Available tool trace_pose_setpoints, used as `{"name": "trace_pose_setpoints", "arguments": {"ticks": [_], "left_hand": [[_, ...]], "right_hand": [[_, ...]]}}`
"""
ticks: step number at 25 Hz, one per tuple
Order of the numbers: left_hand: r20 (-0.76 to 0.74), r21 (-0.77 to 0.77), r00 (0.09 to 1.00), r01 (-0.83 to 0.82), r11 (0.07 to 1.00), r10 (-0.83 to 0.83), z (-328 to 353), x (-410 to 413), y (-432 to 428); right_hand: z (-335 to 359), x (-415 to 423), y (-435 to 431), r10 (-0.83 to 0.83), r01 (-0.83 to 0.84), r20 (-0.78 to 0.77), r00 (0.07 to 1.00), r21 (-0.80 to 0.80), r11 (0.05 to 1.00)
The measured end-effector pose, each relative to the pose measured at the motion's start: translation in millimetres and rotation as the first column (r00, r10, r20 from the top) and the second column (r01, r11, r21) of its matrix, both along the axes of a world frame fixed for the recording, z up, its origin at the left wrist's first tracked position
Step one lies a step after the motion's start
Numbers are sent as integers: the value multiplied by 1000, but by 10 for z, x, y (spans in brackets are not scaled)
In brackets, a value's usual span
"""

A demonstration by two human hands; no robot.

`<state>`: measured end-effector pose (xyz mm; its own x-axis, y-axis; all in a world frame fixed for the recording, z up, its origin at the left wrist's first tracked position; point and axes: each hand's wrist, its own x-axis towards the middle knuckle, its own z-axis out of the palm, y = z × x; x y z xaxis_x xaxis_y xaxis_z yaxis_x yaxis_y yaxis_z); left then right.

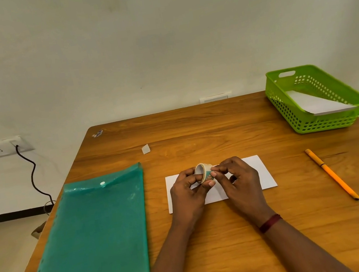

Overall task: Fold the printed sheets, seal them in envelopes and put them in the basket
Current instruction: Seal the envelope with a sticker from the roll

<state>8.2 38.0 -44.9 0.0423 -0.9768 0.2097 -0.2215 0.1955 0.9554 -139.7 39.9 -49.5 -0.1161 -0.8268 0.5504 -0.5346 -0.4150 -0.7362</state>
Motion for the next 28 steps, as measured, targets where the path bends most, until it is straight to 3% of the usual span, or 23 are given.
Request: {"name": "trace_pose_setpoints", "arguments": {"ticks": [6,18,28], "left_hand": [[60,1,998,-7,1000,7,-21,1,-13],[-12,-13,1000,-10,1000,10,11,-6,8],[83,-34,997,-2,999,5,-15,-14,-9]], "right_hand": [[-23,-2,1,-13,10,-58,998,-51,999],[8,6,10,-13,13,-11,1000,-24,1000],[29,26,31,-64,62,-38,997,-61,996]]}}
